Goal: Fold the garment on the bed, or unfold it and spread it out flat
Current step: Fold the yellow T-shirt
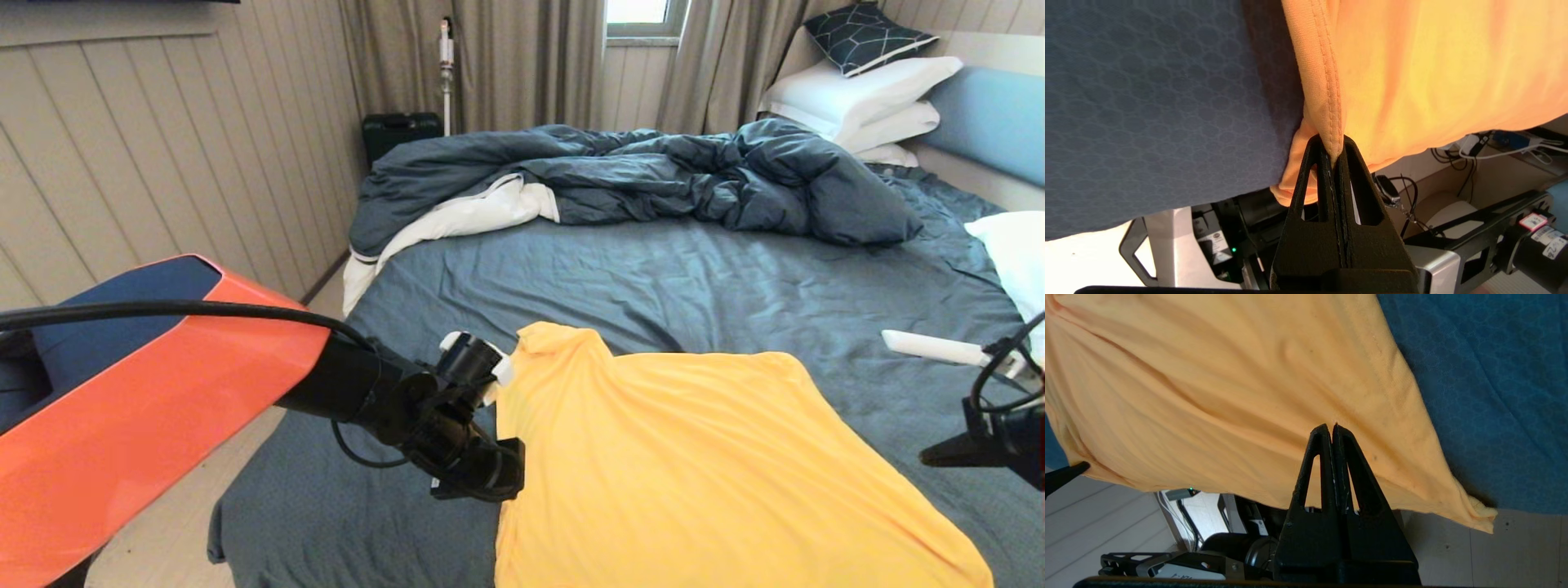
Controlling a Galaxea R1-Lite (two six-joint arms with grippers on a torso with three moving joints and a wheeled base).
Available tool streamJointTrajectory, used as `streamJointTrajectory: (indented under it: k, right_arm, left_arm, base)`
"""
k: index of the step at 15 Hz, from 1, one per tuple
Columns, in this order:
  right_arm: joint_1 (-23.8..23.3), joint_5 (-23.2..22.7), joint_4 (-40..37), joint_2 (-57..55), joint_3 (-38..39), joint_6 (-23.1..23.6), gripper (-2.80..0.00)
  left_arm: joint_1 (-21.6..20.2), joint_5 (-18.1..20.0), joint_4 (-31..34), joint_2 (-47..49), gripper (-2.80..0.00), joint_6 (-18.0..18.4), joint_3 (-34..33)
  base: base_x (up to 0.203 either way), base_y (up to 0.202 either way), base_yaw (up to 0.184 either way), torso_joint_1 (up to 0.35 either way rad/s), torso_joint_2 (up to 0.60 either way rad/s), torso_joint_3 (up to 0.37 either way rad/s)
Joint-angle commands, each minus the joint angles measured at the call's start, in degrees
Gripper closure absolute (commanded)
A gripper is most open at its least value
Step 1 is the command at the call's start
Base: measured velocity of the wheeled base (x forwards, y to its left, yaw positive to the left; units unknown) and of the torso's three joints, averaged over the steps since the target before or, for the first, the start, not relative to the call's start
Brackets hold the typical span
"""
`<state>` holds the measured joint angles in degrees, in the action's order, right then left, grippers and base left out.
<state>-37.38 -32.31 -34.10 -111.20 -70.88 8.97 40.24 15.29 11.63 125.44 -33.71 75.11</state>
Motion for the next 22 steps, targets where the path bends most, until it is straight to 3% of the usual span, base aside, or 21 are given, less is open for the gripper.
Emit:
streamJointTrajectory:
  k: [1, 2, 3, 4, 9, 22]
  right_arm:
    - [0.0, -0.1, -0.21, -3.83, -1.15, 0.11, 0.0]
    - [-0.03, -0.01, -0.19, -5.59, -2.04, 0.21, 0.0]
    - [-0.06, 0.09, -0.18, -7.01, -2.98, 0.39, -1.49]
    - [-0.17, 0.2, 0.29, -7.75, -3.37, 0.58, -2.8]
    - [-0.86, 0.34, 1.73, -10.21, -2.67, 4.21, -2.8]
    - [1.6, 0.31, 1.67, -12.47, -0.08, 4.39, -2.8]
  left_arm:
    - [0.01, -0.31, 0.06, -0.35, 0.0, -0.25, -0.05]
    - [0.01, -1.17, 0.06, -0.16, 0.0, -0.78, 0.08]
    - [0.01, -1.49, 0.06, -0.02, 0.0, -0.92, 0.22]
    - [0.01, -1.49, 0.06, -0.02, 0.0, -0.92, 0.22]
    - [0.01, -1.49, 0.06, -0.11, 0.0, -0.92, 0.22]
    - [-0.08, -1.49, -0.73, 0.24, 0.0, -1.1, -0.13]
  base:
    - [0.0, 0.0, 0.0, 0.0, 0.0, 0.0]
    - [0.0, 0.0, 0.0, 0.0, 0.0, 0.0]
    - [0.0, 0.0, 0.0, 0.0, 0.0, 0.0]
    - [0.0, 0.0, 0.0, 0.0, 0.0, 0.0]
    - [0.0, 0.0, 0.0, 0.0, 0.0, 0.0]
    - [0.0, 0.0, 0.0, 0.0, 0.0, 0.0]
